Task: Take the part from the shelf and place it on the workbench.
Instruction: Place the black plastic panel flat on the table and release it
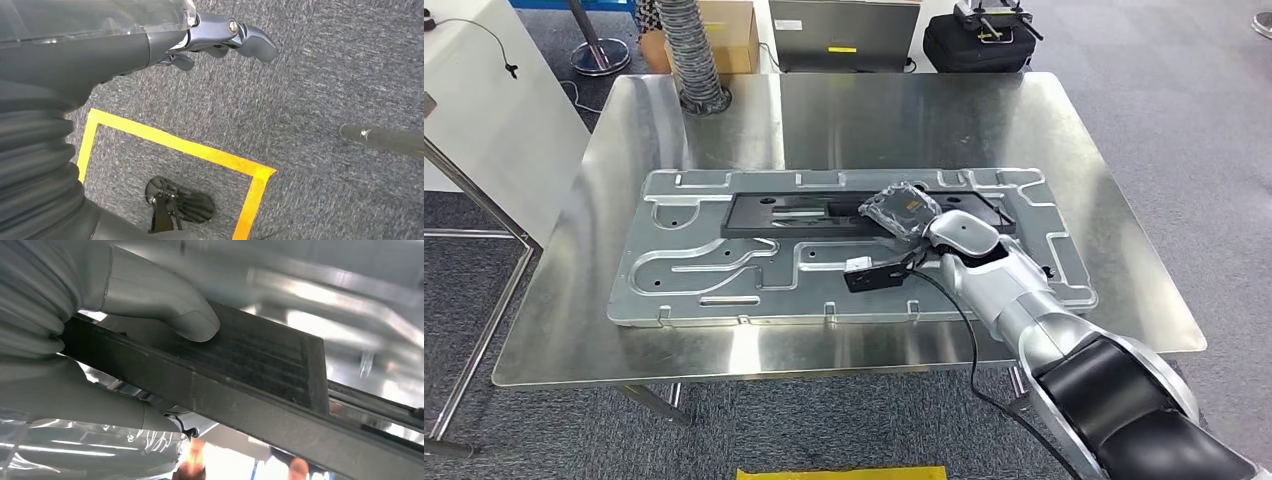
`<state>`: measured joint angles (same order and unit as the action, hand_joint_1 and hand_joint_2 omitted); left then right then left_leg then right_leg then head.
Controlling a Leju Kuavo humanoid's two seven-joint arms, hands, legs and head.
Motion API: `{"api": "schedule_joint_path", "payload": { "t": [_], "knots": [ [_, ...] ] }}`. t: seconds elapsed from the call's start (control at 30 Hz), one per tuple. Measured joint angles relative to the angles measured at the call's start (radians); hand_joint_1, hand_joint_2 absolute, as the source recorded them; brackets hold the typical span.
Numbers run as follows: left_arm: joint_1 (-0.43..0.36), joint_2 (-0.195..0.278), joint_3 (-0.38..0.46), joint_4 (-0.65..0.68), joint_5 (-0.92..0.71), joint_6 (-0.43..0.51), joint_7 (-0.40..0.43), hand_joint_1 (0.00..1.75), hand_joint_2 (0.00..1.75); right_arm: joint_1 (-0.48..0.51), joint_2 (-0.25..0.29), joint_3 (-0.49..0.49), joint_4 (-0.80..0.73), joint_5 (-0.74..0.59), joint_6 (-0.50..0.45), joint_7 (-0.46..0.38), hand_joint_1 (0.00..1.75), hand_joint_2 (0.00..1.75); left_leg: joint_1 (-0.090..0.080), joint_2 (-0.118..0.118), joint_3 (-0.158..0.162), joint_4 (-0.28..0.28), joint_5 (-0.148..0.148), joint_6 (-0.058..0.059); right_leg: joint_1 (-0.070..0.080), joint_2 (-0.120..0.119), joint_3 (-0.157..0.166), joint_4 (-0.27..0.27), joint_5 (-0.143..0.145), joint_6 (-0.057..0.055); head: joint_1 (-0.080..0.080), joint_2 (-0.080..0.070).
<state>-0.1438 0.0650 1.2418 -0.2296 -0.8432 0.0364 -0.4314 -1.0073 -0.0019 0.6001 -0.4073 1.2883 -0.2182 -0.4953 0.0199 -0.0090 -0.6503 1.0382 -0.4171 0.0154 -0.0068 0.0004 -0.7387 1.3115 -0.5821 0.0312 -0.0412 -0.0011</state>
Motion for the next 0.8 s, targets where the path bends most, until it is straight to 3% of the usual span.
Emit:
{"api": "schedule_joint_path", "payload": {
  "t": [0.03, 0.1, 0.17, 0.27, 0.33, 0.4, 0.47, 0.5, 0.53, 0.63, 0.7, 0.8],
  "knots": [
    [0.000, -0.001, 0.000, 0.000, 0.000, -0.001, -0.003, 0.00, 1.75, 0.009, 0.000, 0.000, 0.005, -0.008, 0.000, -0.007, 0.87, 0.87, -0.001, -0.001, 0.004, 0.000, -0.002, 0.000, 0.000, 0.000, 0.008, -0.034, 0.033, -0.004, 0.000, 0.000],
    [0.000, -0.003, -0.001, 0.000, 0.000, -0.006, -0.008, 0.00, 1.75, 0.017, 0.000, 0.000, 0.012, -0.022, 0.000, -0.019, 0.00, 0.00, -0.003, -0.002, 0.012, 0.000, -0.007, -0.003, 0.004, 0.000, 0.062, -0.168, 0.112, -0.017, 0.000, 0.000],
    [-0.002, -0.006, -0.001, 0.001, 0.000, -0.013, -0.011, 0.00, 1.75, 0.020, 0.002, 0.000, 0.016, -0.032, 0.000, -0.027, 0.00, 0.00, -0.006, 0.000, 0.017, -0.001, -0.010, -0.010, 0.011, 0.000, 0.103, -0.262, 0.146, -0.027, 0.000, 0.000],
    [-0.002, -0.009, -0.003, 0.001, -0.002, -0.024, -0.012, 0.00, 1.75, 0.031, 0.005, 0.000, 0.021, -0.044, -0.001, -0.031, 0.00, 0.00, -0.006, 0.002, 0.021, -0.006, -0.011, -0.023, 0.012, 0.000, 0.113, -0.284, 0.147, -0.036, 0.000, 0.000],
    [-0.001, -0.011, -0.008, 0.002, -0.006, -0.027, -0.015, 0.00, 0.87, 0.036, 0.008, 0.000, 0.023, -0.052, -0.003, -0.032, 0.00, 0.00, -0.007, 0.003, 0.013, 0.024, -0.034, -0.033, 0.005, -0.001, 0.123, -0.298, 0.152, -0.046, 0.000, 0.000],
    [0.000, -0.011, -0.013, 0.002, -0.008, -0.028, -0.019, 0.00, 0.00, 0.039, 0.010, 0.000, 0.025, -0.063, -0.005, -0.033, 0.00, 0.00, -0.007, 0.004, -0.031, 0.128, -0.092, -0.041, 0.003, -0.002, 0.130, -0.305, 0.154, -0.054, 0.000, 0.000],
    [0.000, -0.011, -0.016, 0.002, -0.009, -0.027, -0.023, 0.00, 0.00, 0.047, 0.013, 0.000, 0.026, -0.076, -0.013, -0.036, 0.00, 0.00, -0.005, 0.004, -0.085, 0.247, -0.141, -0.047, 0.003, -0.003, 0.130, -0.304, 0.154, -0.056, 0.000, 0.000],
    [0.000, -0.011, -0.017, 0.002, -0.009, -0.027, -0.024, 0.00, 0.00, 0.052, 0.014, 0.000, 0.027, -0.085, -0.020, -0.040, 0.00, 0.00, -0.004, 0.004, -0.096, 0.269, -0.141, -0.050, 0.003, -0.002, 0.130, -0.303, 0.153, -0.056, 0.000, 0.000],
    [0.000, -0.011, -0.018, 0.002, -0.008, -0.027, -0.025, 0.00, 0.00, 0.056, 0.015, 0.000, 0.027, -0.095, -0.028, -0.044, 0.00, 0.00, -0.002, 0.004, -0.086, 0.250, -0.122, -0.052, 0.003, -0.001, 0.130, -0.301, 0.152, -0.054, 0.000, 0.000],
    [-0.002, -0.009, -0.019, 0.002, -0.006, -0.027, -0.026, 0.00, 0.00, 0.060, 0.018, -0.003, 0.021, -0.163, -0.061, -0.079, 0.00, 0.00, 0.003, 0.004, 0.010, 0.059, -0.036, -0.051, 0.002, 0.002, 0.128, -0.286, 0.143, -0.042, 0.000, 0.000],
    [-0.002, -0.009, -0.020, 0.002, -0.005, -0.026, -0.025, 0.00, 0.00, 0.065, 0.020, -0.018, 0.005, -0.249, -0.088, -0.128, 0.00, 0.00, 0.001, 0.002, 0.041, 0.001, -0.027, -0.041, 0.005, 0.004, 0.125, -0.279, 0.139, -0.032, 0.000, 0.000],
    [-0.001, -0.011, -0.020, 0.002, -0.003, -0.025, -0.024, 0.00, 0.00, 0.099, 0.017, -0.063, -0.080, -0.477, -0.131, -0.186, 0.00, 0.00, -0.001, 0.002, 0.042, -0.005, -0.024, -0.020, 0.004, 0.004, 0.124, -0.277, 0.136, -0.017, 0.000, 0.000]
  ]
}}
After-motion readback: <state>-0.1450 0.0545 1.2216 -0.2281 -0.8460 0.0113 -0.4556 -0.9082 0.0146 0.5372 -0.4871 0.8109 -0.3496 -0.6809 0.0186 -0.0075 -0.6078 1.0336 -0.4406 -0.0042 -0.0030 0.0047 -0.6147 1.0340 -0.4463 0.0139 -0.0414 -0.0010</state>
